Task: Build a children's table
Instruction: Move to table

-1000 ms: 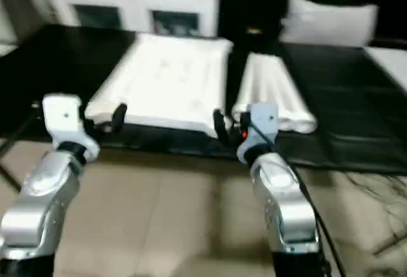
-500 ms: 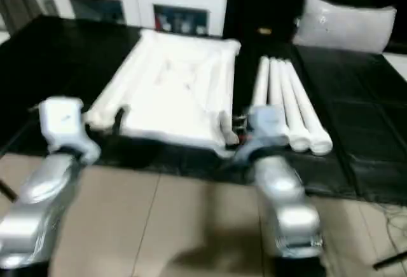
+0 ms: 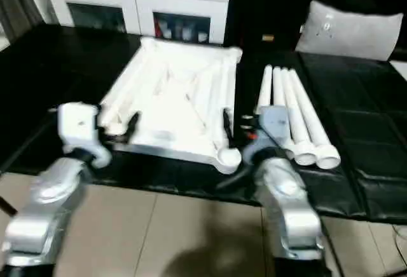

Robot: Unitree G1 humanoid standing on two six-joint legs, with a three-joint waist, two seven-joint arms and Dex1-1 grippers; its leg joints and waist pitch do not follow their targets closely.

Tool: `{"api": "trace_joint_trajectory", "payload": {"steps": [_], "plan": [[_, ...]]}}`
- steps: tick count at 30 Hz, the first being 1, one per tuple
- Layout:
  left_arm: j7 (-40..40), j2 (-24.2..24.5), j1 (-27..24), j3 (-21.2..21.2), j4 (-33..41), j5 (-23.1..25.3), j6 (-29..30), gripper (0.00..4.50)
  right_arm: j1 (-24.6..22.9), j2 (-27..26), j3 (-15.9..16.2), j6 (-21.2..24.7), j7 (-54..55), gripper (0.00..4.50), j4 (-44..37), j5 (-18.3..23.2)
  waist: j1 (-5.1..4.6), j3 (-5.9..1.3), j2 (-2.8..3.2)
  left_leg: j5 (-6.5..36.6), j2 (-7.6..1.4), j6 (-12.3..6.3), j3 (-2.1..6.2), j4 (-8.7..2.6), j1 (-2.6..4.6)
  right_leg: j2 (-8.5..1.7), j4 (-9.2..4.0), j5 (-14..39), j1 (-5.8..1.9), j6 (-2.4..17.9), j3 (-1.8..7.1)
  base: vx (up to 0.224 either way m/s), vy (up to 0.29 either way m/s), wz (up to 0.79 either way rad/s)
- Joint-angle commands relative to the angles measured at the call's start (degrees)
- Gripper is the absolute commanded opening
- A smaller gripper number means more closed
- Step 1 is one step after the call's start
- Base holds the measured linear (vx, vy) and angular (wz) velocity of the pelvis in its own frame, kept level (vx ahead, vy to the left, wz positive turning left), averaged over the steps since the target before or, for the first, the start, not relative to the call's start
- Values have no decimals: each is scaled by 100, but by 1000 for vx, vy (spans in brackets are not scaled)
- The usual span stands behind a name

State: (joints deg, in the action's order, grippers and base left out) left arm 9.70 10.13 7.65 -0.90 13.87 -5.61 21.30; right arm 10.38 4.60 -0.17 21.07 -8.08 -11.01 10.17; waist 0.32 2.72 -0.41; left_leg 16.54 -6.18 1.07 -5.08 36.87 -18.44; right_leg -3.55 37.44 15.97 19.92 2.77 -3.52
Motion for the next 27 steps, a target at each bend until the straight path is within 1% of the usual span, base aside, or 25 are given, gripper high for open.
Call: {"api": "trace_joint_trajectory", "payload": {"steps": [1,2,3,4,5,6,7,8,9,10,11,12,13,14,15,16,17,19,20,22,23,24,25,26,27], "plan": [[131,29,70,250,-74,122,-132,447,-20,99,-12,81,-42,450,37,-128,-22,-296,-53,-718,-384,-1999,141,-399,108,-504,-444,-819,-154,856,334,106,-13,9],[130,43,69,266,-84,140,-145,447,-23,128,31,71,-56,450,41,-183,183,-333,-155,-960,-57,-1770,-32,-72,-488,-763,-633,-1345,-736,1128,720,101,-20,6],[128,39,68,264,-85,133,-147,447,-23,145,54,51,-56,450,47,-222,268,-400,-156,-1014,-147,-1485,2,15,-525,-893,-604,-1637,-800,1237,812,101,-20,6],[119,28,62,254,-77,118,-140,447,-14,142,51,73,-55,450,66,-220,260,-398,-157,-1181,-230,-1196,48,-15,-644,-889,-482,-2143,-848,1288,797,78,-27,-3],[114,22,54,242,-66,98,-137,447,6,123,28,95,-42,450,101,-211,226,-367,-93,-1963,-353,-542,74,-335,-469,-387,-177,-3444,-589,1096,409,0,0,0],[113,22,47,233,-58,88,-136,447,17,119,19,127,-41,450,119,-194,198,-451,-32,-2709,-419,-534,119,-264,-206,-285,-67,-3884,-430,986,376,0,0,0],[118,22,37,218,-49,85,-143,447,32,131,28,156,-52,450,141,-186,192,-481,-5,-3319,-442,-562,144,-221,-133,-252,-24,-4054,-355,968,374,0,0,0],[125,25,26,207,-38,82,-150,447,43,143,37,167,-48,450,159,-191,179,-505,14,-4451,-474,-508,224,-153,3,-214,-5,-4099,-214,878,375,0,0,0],[130,31,14,196,-34,82,-165,447,51,149,44,162,-40,450,174,-179,161,-508,92,-4390,-658,-133,-29,-116,247,-167,-79,-3508,23,742,529,0,0,0],[135,35,8,189,-37,83,-179,447,58,153,49,150,-32,450,187,-172,234,-431,-63,-3738,-702,356,-211,-213,246,-94,-106,-2676,97,657,588,-13,3,-26],[141,43,-2,183,-36,79,-200,447,63,153,56,116,-37,450,191,-170,321,-360,-105,-2362,-483,777,-485,-277,145,21,-231,-2143,48,568,703,-47,-5,-48],[147,57,-11,180,-39,82,-221,447,68,165,82,71,-69,450,190,-187,417,-290,-237,-1110,-367,847,-349,-423,-219,-113,-264,-1789,-259,471,707,-47,-5,-48],[149,67,-12,181,-44,87,-229,447,69,173,101,53,-90,450,191,-216,375,-230,-131,-572,-430,804,-289,-530,-244,-228,-361,-1279,-251,354,709,-120,-16,-38],[150,73,-10,179,-49,88,-234,447,71,174,112,41,-94,450,208,-238,403,-299,-95,-162,-552,652,-274,-509,-21,-336,-384,-961,-126,295,712,-105,-26,-9],[154,79,-4,176,-60,89,-240,447,75,171,111,41,-96,450,221,-239,361,-298,-94,-217,-566,579,-259,-534,-45,-342,-373,-1071,-160,353,714,-105,-26,-9],[159,87,3,172,-75,92,-248,447,81,164,107,44,-101,450,236,-243,336,-260,-97,-194,-581,515,-249,-554,-89,-332,-402,-1083,-142,410,704,-59,-24,6],[164,99,11,169,-87,97,-244,447,84,155,113,52,-105,450,243,-248,293,-235,-119,24,-587,471,-241,-563,-88,-337,-436,-754,-128,460,697,-75,-21,1],[176,115,19,160,-99,110,-232,447,86,144,139,77,-103,450,242,-239,281,-221,-122,260,-589,423,-248,-566,-78,-356,-495,-158,-105,523,709,-70,-22,2],[178,117,20,158,-100,111,-231,447,86,142,143,82,-102,450,241,-237,278,-211,-116,349,-599,398,-242,-574,-75,-356,-521,124,-76,543,708,-55,-21,3],[181,108,22,130,-109,92,-212,447,85,137,166,125,-93,450,239,-241,275,-200,-118,476,-605,379,-232,-589,-79,-353,-545,420,-49,550,702,-27,-10,2],[159,67,19,81,-121,46,-169,447,74,140,194,105,-101,450,248,-254,269,-189,-116,854,-607,406,-225,-621,-47,-346,-565,901,-49,519,687,0,0,0],[158,64,19,72,-127,42,-167,447,68,150,209,81,-94,450,262,-279,263,-179,-111,1101,-606,422,-220,-638,-25,-341,-584,1231,-44,496,680,0,0,0],[154,69,19,72,-132,38,-170,447,65,155,218,65,-91,450,271,-298,247,-169,-103,1543,-598,420,-212,-670,20,-321,-635,1820,-34,463,659,0,0,0],[155,75,21,75,-134,37,-176,447,63,152,214,56,-81,450,280,-307,234,-164,-89,1909,-589,364,-217,-692,91,-283,-677,2234,-34,480,627,0,0,0],[154,78,23,77,-136,33,-178,447,62,143,205,53,-75,450,284,-309,228,-158,-89,1999,-578,318,-226,-695,114,-269,-706,2346,-36,505,620,0,0,0]]}}
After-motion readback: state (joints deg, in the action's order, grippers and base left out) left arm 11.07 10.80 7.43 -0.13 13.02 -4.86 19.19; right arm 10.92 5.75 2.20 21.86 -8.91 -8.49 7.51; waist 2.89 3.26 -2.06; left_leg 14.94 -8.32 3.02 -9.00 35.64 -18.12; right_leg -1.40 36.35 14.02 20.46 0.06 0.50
